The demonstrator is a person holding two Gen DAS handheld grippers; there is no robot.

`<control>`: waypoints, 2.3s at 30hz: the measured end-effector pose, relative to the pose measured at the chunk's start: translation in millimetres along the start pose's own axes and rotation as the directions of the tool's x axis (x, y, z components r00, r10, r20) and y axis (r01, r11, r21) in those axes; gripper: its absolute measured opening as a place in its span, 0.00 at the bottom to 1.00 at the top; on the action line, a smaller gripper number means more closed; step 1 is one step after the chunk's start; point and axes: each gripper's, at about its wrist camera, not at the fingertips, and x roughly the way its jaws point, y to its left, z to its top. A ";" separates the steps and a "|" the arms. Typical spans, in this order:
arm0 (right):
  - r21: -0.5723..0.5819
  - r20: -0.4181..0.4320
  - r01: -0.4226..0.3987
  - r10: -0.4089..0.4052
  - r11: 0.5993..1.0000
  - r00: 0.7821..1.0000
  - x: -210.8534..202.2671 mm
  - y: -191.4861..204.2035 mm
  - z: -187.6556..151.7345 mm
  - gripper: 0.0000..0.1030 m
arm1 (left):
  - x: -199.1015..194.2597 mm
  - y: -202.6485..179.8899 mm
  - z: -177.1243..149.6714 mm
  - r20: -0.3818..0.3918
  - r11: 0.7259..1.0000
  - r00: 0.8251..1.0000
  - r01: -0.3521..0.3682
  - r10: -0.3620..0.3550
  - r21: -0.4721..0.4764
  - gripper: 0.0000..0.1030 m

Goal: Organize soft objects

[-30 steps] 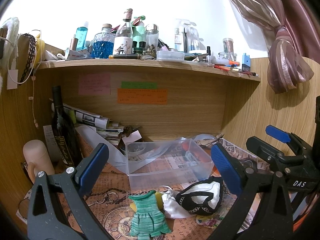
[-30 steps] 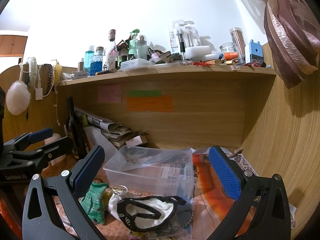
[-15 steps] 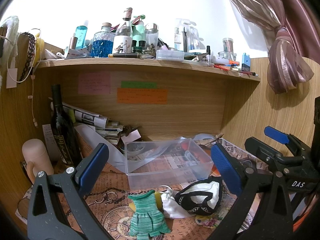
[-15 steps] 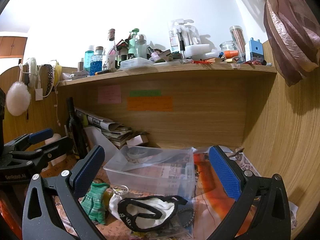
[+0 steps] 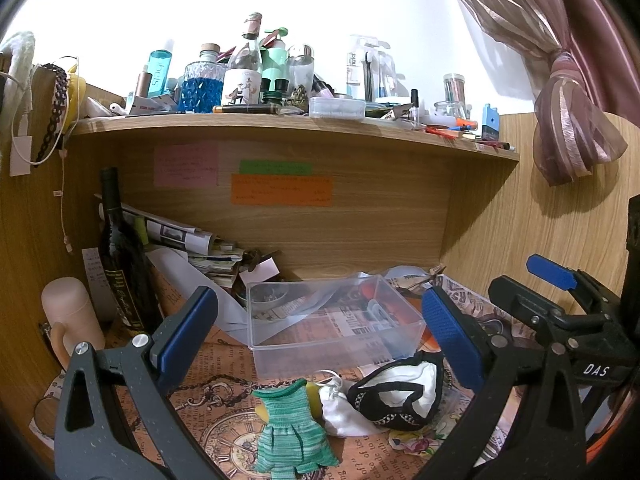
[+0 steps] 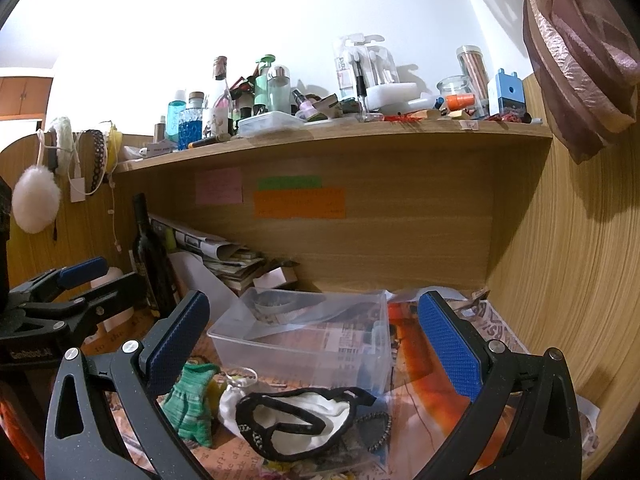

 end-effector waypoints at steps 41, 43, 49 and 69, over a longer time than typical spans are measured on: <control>0.010 -0.488 -0.131 0.119 0.991 0.865 77.9 8.7 -102.0 1.00 | 86.3 38.1 -116.3 -0.491 0.998 0.871 -0.038 0.006 -0.054 0.84; 0.021 -0.496 -0.116 0.111 0.993 0.861 84.7 4.1 -102.0 1.00 | 89.7 38.2 -118.9 -0.502 0.998 0.865 -0.029 -0.006 -0.062 0.82; 0.120 -0.500 -0.112 0.158 0.986 0.852 96.9 -16.3 -98.1 1.00 | 91.6 38.0 -122.0 -0.505 0.997 0.862 0.013 -0.051 -0.079 0.63; 0.115 -0.480 -0.122 0.162 0.986 0.862 107.3 -23.9 -91.2 0.20 | 72.8 44.3 -102.9 -0.443 0.995 0.892 0.058 -0.087 -0.079 0.24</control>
